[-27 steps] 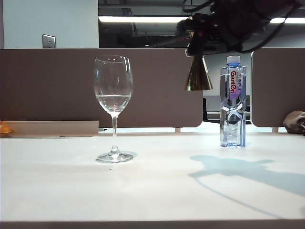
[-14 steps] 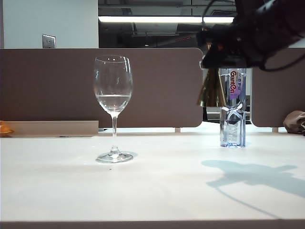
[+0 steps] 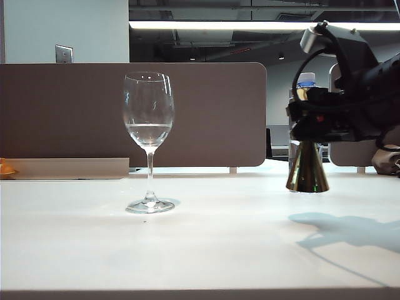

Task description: Pick up the jigger and pour the water inside into the glass.

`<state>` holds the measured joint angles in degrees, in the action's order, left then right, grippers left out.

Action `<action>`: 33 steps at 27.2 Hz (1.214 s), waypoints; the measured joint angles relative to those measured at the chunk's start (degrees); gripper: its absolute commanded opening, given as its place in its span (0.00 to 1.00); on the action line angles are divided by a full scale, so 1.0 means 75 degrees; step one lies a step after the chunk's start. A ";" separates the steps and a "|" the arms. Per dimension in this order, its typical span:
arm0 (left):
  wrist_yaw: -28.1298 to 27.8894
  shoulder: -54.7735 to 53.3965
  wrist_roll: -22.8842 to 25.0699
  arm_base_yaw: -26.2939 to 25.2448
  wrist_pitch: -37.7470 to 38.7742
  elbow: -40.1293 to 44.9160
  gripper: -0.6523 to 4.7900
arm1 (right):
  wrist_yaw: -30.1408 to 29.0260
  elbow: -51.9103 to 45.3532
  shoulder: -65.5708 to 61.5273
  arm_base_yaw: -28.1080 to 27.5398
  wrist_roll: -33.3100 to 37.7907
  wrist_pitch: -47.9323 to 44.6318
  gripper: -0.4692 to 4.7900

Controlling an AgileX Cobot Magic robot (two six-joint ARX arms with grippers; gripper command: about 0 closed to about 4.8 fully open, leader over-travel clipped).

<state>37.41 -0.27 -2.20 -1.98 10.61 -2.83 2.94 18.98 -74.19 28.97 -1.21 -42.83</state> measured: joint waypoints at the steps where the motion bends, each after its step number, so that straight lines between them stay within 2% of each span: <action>1: -0.0003 0.0000 0.0000 0.0000 0.0000 0.0000 0.11 | -0.0023 0.0009 -0.0114 0.0000 0.0003 -0.0172 0.25; 7: 0.0000 0.0000 0.0003 0.0000 0.0000 0.0000 0.11 | -0.0356 0.0012 -0.0822 0.0000 0.0073 -0.0854 0.25; 16: 0.0000 0.0000 0.0000 0.0000 0.0000 0.0000 0.11 | -0.0382 0.0012 -0.1253 -0.0006 0.0125 -0.1303 0.25; 33: 0.0000 0.0000 0.0000 0.0000 0.0000 0.0000 0.11 | -0.0396 0.0015 -0.1667 -0.0009 0.0134 -0.1346 0.34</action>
<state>37.41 -0.27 -2.20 -1.98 10.61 -2.83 -0.03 19.09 -86.70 28.91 -0.21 -52.93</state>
